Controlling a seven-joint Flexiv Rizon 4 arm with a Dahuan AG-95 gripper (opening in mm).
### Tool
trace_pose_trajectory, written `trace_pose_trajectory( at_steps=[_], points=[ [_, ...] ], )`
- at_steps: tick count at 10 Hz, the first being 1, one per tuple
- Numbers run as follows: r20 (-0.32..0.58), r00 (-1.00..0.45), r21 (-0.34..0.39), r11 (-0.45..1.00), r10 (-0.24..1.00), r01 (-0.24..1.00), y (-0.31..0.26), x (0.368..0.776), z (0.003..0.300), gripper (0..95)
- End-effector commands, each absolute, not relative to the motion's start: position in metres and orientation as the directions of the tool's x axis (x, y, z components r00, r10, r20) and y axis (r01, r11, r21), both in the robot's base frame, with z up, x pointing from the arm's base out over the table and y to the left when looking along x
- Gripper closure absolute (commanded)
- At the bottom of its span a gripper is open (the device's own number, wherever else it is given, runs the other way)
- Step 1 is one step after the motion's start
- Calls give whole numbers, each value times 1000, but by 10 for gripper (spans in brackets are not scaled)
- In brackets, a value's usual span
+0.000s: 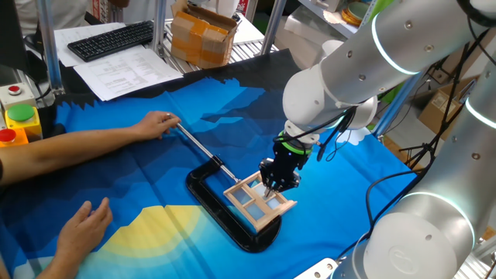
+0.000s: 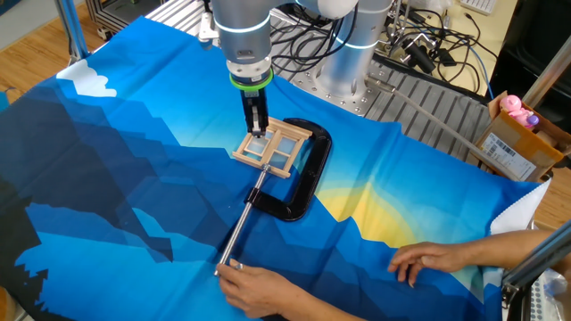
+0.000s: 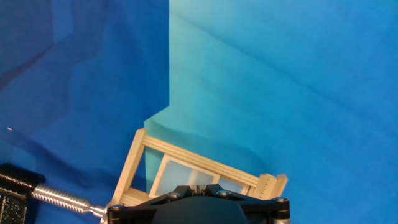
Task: Open a sliding window
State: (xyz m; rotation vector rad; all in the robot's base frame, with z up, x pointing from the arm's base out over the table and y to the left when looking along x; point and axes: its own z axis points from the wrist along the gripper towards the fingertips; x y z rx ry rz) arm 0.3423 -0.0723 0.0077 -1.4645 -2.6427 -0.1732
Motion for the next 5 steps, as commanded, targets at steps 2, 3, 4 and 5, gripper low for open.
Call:
trace_pose_trajectory(
  at_steps=[2,3,4,5],
  points=[
    [149,-530,39,531,835,846,-73,342,6,950],
    [148,-530,38,530,835,847,-73,342,6,950],
    [153,-531,38,532,833,846,-74,342,9,950],
    [156,-527,37,529,835,848,-75,342,11,950]
  ],
)
